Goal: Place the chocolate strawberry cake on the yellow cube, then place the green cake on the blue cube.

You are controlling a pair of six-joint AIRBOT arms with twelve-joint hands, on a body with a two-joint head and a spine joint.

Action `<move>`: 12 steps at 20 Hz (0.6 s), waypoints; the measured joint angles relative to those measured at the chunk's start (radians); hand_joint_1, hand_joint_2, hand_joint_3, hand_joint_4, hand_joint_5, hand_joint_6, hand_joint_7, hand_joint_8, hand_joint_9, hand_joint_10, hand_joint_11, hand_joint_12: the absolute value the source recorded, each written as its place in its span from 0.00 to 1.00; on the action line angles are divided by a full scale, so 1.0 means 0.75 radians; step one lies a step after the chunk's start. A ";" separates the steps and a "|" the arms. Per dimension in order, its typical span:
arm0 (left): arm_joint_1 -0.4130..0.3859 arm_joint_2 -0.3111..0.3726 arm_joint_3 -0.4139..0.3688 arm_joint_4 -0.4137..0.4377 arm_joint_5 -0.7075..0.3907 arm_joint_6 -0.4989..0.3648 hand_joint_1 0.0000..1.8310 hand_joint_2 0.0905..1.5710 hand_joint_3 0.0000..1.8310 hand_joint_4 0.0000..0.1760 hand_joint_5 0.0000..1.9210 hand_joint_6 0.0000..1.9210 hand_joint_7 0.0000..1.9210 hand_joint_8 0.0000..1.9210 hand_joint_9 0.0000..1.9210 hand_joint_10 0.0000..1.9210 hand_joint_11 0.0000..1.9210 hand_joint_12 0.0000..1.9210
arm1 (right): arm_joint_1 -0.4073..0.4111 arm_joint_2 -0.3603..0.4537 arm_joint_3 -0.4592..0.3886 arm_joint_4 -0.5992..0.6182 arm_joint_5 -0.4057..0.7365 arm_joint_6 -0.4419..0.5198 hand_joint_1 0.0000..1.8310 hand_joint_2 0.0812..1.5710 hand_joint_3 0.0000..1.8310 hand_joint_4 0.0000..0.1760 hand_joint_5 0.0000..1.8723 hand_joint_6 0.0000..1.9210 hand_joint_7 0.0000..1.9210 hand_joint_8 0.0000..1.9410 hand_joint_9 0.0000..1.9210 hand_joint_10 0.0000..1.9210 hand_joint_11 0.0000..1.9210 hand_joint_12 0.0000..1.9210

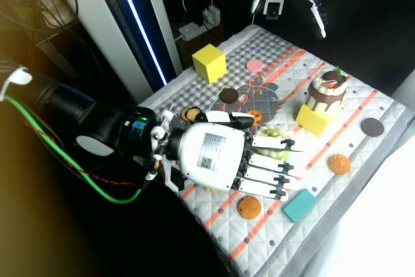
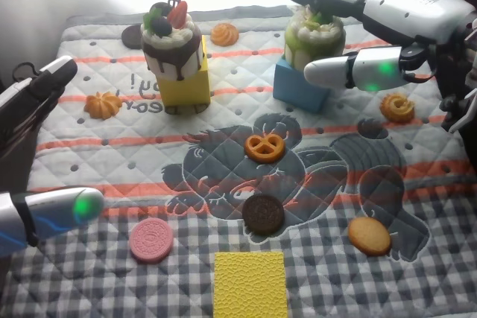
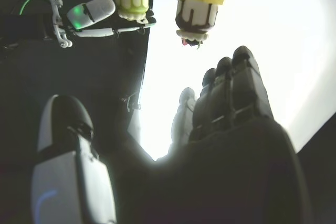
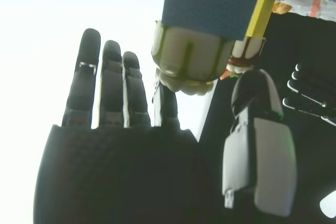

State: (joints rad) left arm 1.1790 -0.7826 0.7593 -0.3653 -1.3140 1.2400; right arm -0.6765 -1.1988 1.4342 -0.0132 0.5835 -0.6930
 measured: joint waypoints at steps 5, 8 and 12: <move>0.014 0.000 0.000 -0.012 -0.007 -0.007 0.38 0.54 0.00 0.88 0.00 0.00 0.00 0.00 0.00 0.00 0.00 0.00 | -0.003 0.001 -0.001 0.022 0.005 -0.001 0.24 0.70 0.00 1.00 0.01 0.00 0.01 0.00 0.02 0.00 0.00 0.16; 0.016 0.000 0.000 -0.012 -0.013 -0.009 0.38 0.55 0.00 0.95 0.00 0.00 0.00 0.00 0.00 0.00 0.00 0.00 | -0.010 0.003 -0.010 0.030 0.024 -0.005 0.24 0.70 0.00 1.00 0.00 0.00 0.00 0.00 0.00 0.00 0.00 0.11; 0.016 0.000 0.000 -0.013 -0.013 -0.009 0.38 0.55 0.00 0.98 0.00 0.00 0.00 0.00 0.00 0.00 0.00 0.00 | -0.010 0.023 -0.036 0.045 0.079 -0.006 0.25 0.71 0.00 1.00 0.00 0.00 0.00 0.00 0.00 0.00 0.00 0.02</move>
State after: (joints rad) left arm 1.1912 -0.7826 0.7593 -0.3752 -1.3235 1.2331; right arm -0.6838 -1.1816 1.4075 0.0208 0.6430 -0.6971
